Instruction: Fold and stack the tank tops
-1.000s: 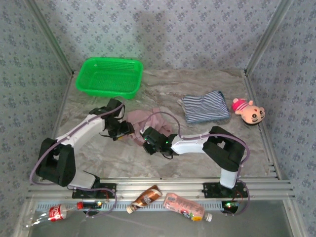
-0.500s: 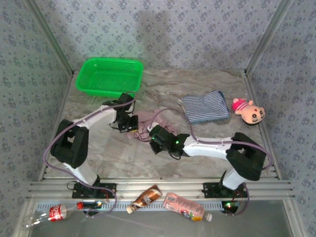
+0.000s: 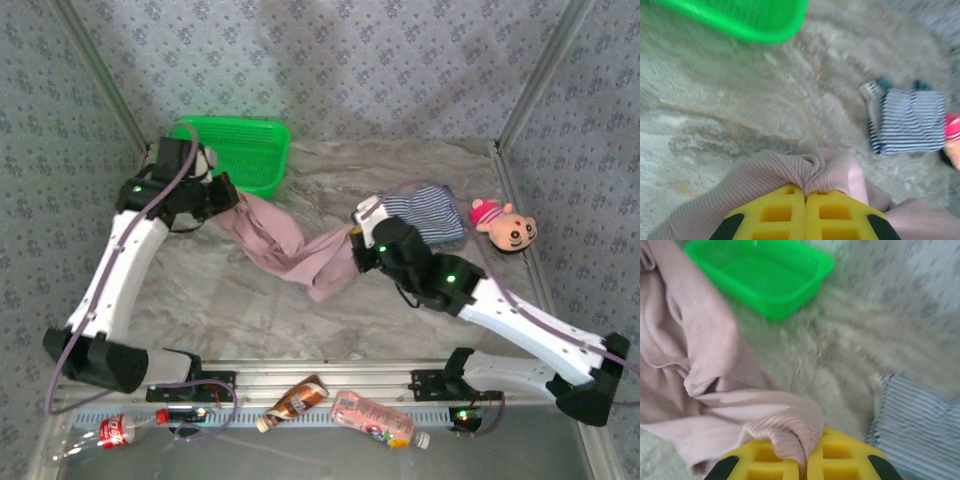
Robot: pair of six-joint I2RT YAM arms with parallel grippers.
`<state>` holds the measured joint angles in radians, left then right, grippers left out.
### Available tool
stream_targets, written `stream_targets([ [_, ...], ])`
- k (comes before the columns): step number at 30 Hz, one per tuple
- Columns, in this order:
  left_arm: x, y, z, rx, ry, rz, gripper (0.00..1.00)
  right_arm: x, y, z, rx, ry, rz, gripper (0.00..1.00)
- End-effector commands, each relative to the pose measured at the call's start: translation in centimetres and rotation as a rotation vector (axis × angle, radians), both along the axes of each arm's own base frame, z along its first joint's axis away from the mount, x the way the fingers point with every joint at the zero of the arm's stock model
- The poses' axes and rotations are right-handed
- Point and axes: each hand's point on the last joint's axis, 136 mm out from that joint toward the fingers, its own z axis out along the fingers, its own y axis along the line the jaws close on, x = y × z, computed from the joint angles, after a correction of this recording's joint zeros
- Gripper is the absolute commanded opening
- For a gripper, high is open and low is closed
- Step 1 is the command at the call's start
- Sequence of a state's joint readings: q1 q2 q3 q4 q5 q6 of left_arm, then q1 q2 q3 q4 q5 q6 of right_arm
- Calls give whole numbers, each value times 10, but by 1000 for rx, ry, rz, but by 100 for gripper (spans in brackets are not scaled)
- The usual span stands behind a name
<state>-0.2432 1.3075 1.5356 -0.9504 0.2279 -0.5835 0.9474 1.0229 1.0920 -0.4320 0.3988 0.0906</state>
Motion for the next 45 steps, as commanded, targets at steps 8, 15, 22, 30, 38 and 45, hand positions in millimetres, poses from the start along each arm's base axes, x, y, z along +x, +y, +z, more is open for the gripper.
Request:
stream_targets([
  [8,-61,50,121,-76,-290,192,1,-35,-32,173,23,-440,105,2],
  [15,-96,75,82,-84,-230,347,3,-52,-31,189,0,-516,164,3],
  [22,-64,72,-40,-36,22,395,8,-3,-20,131,0,-365,122,3],
  [30,-25,67,-175,-13,302,420,19,89,-14,-20,56,-27,64,3],
  [38,-10,57,-182,90,292,199,45,151,-6,-53,60,42,45,4],
  [45,-38,63,-207,346,418,-12,54,189,6,-72,67,95,56,5],
])
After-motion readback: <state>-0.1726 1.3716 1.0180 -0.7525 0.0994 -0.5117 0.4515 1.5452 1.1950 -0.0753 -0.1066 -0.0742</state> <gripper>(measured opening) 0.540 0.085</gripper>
